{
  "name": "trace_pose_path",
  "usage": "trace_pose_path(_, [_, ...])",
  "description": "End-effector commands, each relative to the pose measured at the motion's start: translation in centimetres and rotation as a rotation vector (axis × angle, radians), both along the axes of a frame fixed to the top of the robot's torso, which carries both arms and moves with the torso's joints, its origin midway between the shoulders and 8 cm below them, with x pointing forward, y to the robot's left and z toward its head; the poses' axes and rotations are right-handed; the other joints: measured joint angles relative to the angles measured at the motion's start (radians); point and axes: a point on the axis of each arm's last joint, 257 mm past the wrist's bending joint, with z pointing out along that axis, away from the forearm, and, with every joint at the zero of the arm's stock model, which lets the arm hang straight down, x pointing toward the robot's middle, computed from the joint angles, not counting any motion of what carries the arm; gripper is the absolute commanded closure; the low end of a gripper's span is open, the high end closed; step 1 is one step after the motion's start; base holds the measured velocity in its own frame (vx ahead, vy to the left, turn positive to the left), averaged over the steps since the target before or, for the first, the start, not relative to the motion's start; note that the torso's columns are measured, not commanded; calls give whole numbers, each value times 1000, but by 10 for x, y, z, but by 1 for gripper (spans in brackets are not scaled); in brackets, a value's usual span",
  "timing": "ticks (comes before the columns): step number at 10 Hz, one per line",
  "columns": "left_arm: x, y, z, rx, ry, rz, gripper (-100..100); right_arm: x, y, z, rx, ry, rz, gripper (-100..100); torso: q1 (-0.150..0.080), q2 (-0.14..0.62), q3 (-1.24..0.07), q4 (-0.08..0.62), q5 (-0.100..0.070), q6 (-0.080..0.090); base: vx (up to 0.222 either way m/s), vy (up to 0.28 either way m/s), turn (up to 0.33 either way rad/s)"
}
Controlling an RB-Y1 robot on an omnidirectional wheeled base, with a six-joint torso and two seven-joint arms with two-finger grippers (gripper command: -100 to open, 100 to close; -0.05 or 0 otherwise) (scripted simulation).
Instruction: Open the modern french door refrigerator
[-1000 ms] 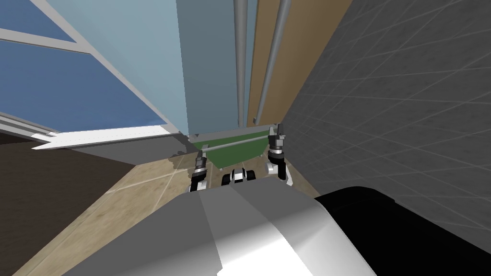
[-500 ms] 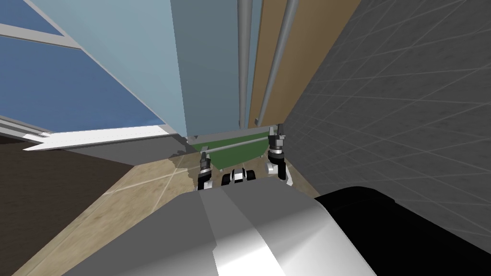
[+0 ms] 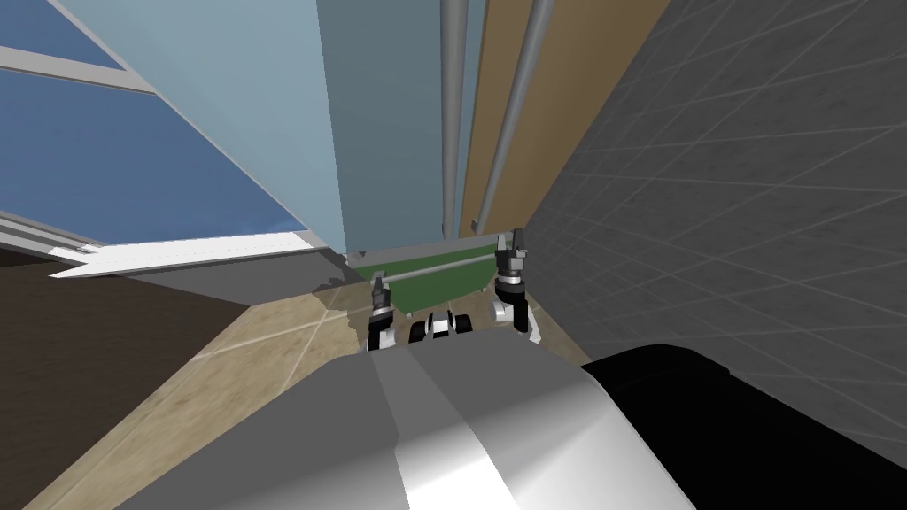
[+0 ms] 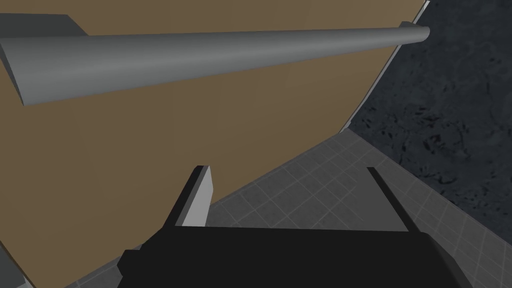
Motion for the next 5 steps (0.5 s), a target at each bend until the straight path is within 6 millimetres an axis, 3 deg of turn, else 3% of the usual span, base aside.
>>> trace_pose_path(1, [5,1,3,0,0,-1,-100,0,0,0,0,0,0,0,0,0,0,0,0,0,7,2,1])
trace_pose_path(2, [-4,0,-2,0,2,1,100,0,0,0,0,0,0,0,0,1,1,0,0,0,-4,2,-23])
trace_pose_path(4, [-15,0,-10,0,2,5,100,0,0,0,0,0,0,0,4,-4,-1,-7,5,0,-22,-3,-18])
trace_pose_path(5, [-8,0,3,2,-23,2,100,0,0,0,0,0,0,0,5,-7,-2,-8,6,1,-26,-7,2])
